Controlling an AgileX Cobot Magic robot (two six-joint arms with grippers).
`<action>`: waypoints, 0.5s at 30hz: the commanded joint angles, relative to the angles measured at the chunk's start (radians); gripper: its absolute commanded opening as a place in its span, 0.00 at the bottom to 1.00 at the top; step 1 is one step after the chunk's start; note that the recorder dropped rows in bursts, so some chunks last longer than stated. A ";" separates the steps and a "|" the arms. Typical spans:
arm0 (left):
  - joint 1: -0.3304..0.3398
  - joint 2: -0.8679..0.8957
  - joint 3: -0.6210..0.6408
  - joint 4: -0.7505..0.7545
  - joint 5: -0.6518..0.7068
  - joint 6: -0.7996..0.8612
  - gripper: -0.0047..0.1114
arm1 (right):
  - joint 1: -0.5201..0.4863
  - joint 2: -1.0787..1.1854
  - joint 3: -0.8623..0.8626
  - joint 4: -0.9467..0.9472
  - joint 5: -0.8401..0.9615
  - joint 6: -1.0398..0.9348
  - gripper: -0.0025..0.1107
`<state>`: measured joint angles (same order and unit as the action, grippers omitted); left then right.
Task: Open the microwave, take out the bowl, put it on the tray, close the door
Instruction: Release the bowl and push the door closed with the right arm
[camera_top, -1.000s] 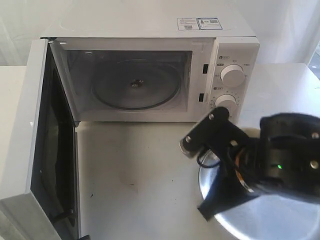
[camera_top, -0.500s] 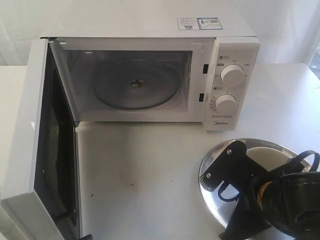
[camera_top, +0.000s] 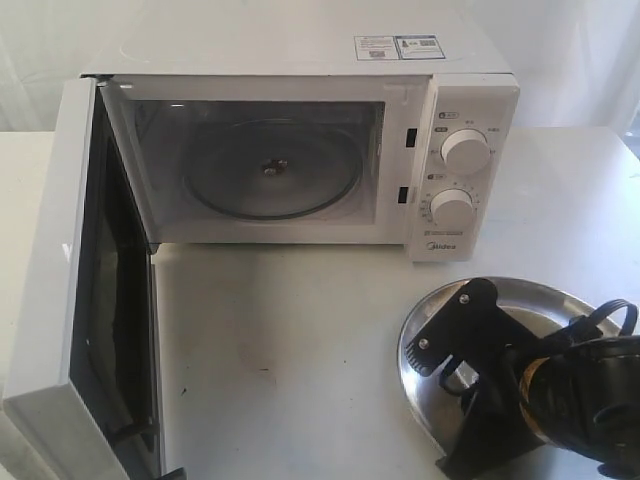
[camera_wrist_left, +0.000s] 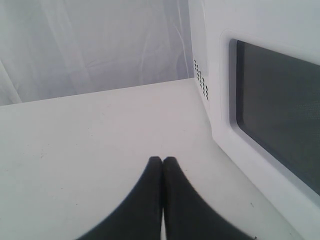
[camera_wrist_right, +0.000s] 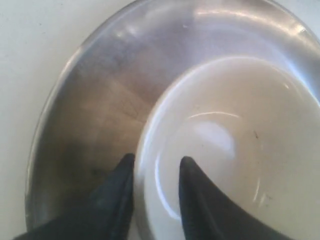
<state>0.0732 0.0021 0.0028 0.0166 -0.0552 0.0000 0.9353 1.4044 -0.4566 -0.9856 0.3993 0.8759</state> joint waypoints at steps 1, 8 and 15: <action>-0.004 -0.002 -0.003 -0.008 -0.004 0.000 0.04 | -0.011 -0.001 0.003 -0.071 -0.006 0.101 0.41; -0.004 -0.002 -0.003 -0.008 -0.004 0.000 0.04 | 0.011 -0.397 -0.040 -0.137 -0.692 0.191 0.02; -0.004 -0.002 -0.003 -0.008 -0.004 0.000 0.04 | 0.011 -0.209 -0.349 -0.123 -1.001 0.062 0.02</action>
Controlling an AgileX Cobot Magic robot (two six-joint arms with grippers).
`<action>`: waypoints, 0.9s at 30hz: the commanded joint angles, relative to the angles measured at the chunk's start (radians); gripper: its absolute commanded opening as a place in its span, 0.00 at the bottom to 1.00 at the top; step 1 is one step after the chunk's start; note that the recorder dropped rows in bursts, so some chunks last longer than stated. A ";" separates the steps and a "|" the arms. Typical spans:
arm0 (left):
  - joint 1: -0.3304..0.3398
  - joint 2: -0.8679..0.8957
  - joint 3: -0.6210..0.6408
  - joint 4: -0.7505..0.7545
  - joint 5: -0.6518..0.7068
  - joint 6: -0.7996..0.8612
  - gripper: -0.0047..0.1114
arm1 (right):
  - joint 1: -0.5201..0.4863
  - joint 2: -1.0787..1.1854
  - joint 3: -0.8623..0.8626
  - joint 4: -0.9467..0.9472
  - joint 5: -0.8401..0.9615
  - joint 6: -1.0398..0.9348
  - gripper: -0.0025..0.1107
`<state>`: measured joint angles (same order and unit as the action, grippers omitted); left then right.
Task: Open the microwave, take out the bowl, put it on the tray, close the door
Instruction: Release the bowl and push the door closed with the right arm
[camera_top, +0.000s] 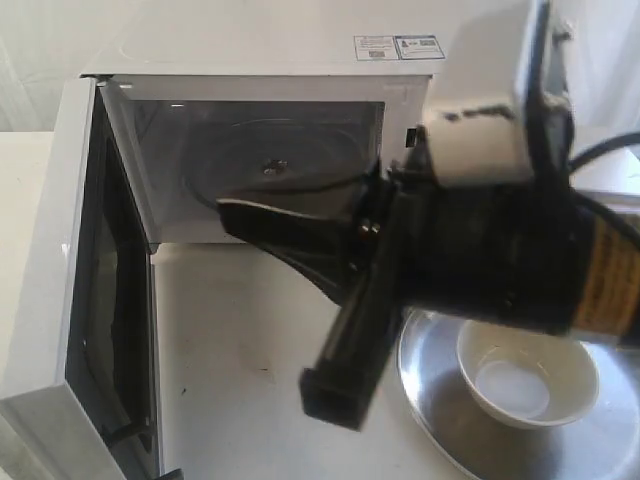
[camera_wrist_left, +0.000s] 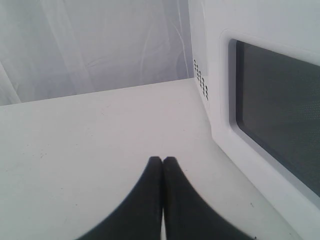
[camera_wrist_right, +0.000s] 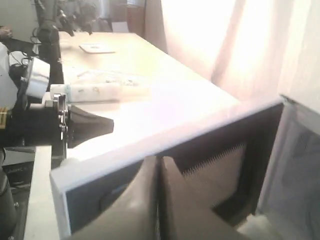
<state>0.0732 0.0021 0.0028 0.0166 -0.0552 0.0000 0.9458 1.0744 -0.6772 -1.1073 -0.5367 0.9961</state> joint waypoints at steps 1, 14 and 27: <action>-0.004 -0.002 -0.003 -0.008 -0.004 0.000 0.04 | 0.017 0.197 -0.204 0.003 -0.070 -0.064 0.02; -0.004 -0.002 -0.003 -0.008 -0.004 0.000 0.04 | 0.291 0.533 -0.391 0.351 0.037 -0.858 0.02; -0.004 -0.002 -0.003 -0.008 -0.004 0.000 0.04 | 0.379 0.546 -0.481 0.482 0.275 -1.018 0.02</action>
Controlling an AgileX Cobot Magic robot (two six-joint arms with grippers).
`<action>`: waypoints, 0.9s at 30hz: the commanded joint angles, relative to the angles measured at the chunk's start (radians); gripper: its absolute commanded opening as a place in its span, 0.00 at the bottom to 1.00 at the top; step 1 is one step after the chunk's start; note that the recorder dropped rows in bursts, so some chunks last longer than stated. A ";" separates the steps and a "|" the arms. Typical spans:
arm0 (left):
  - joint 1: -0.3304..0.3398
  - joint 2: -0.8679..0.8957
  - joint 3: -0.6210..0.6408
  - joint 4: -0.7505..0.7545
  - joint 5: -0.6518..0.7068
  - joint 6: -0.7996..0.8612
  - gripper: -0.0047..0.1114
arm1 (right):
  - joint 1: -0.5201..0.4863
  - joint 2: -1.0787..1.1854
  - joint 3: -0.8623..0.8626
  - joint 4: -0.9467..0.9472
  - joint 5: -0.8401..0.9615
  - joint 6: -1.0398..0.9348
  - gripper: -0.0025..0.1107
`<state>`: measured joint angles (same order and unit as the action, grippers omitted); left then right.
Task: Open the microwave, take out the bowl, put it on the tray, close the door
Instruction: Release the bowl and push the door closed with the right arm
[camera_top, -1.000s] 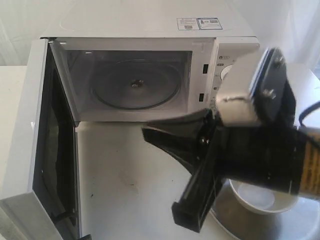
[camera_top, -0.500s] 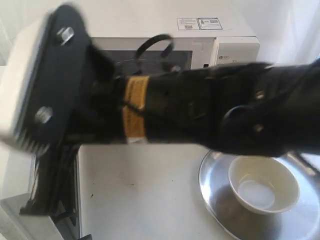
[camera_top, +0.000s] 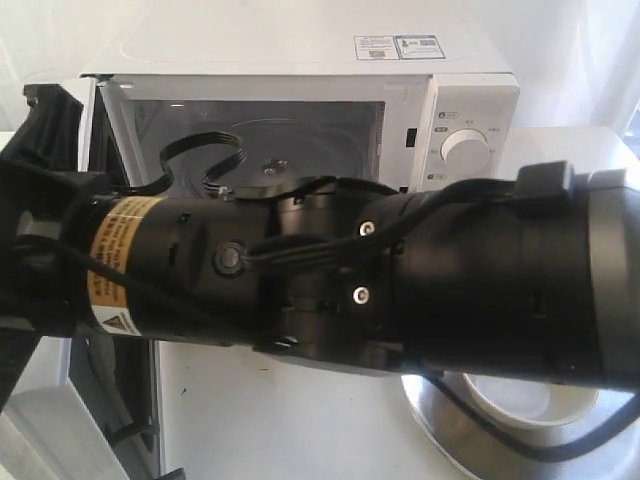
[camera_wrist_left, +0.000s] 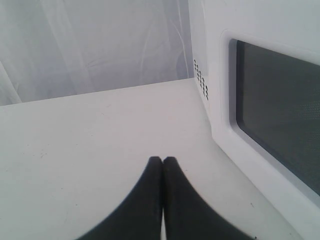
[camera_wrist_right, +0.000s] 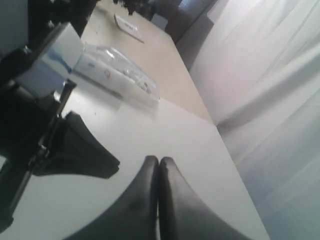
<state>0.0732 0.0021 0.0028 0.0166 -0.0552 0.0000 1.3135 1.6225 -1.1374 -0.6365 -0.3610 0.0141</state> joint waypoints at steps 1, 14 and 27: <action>-0.004 -0.002 -0.003 -0.008 -0.004 0.000 0.04 | 0.011 -0.002 -0.025 0.011 0.100 -0.036 0.02; -0.004 -0.002 -0.003 -0.008 -0.004 0.000 0.04 | 0.011 0.051 -0.115 0.018 0.131 -0.154 0.02; -0.004 -0.002 -0.003 -0.008 -0.004 0.000 0.04 | -0.006 0.104 -0.221 0.016 0.505 -0.325 0.02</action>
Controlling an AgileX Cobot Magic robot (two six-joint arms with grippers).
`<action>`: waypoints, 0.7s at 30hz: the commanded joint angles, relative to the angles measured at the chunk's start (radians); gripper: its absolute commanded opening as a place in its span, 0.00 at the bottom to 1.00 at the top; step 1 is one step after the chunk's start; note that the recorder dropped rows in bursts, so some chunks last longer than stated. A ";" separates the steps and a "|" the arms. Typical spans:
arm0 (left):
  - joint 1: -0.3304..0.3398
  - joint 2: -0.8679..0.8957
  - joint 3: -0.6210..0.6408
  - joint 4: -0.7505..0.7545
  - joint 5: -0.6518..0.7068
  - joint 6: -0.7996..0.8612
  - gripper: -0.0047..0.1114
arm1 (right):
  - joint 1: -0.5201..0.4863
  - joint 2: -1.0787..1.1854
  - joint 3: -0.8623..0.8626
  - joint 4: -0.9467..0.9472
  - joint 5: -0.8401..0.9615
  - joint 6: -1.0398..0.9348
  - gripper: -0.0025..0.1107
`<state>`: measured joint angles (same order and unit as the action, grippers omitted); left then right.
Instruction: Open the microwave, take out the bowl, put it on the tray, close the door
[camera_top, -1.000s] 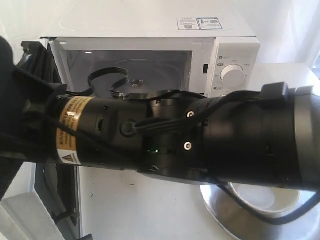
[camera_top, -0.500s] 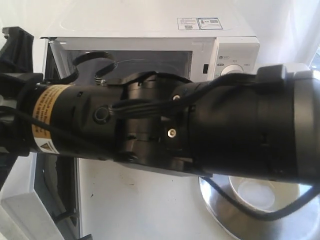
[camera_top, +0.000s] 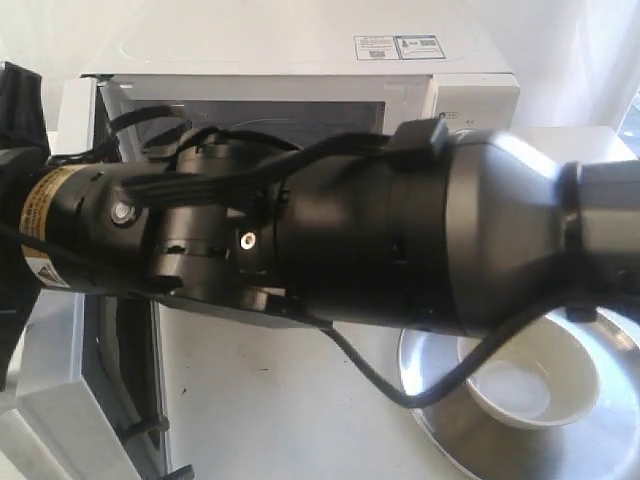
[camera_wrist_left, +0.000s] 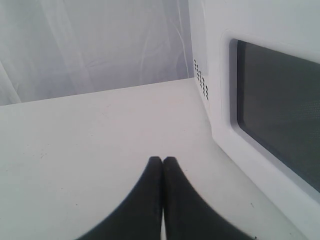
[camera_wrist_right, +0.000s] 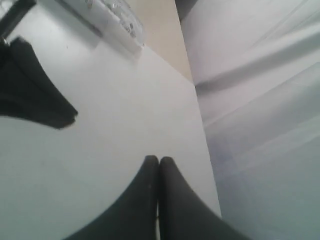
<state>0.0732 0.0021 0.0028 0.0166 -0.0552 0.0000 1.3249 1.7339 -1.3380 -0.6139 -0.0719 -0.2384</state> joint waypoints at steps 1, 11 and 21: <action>-0.004 -0.002 -0.003 -0.008 -0.004 0.000 0.04 | -0.027 -0.013 -0.030 -0.008 0.270 -0.072 0.02; -0.004 -0.002 -0.003 -0.008 -0.004 0.000 0.04 | -0.218 -0.045 -0.073 -0.474 0.593 0.314 0.02; -0.004 -0.002 -0.003 -0.008 -0.004 0.000 0.04 | -0.276 -0.077 -0.117 -0.633 0.671 0.785 0.02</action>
<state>0.0732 0.0021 0.0028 0.0166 -0.0552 0.0000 1.0547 1.6744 -1.4496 -1.2378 0.5971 0.5038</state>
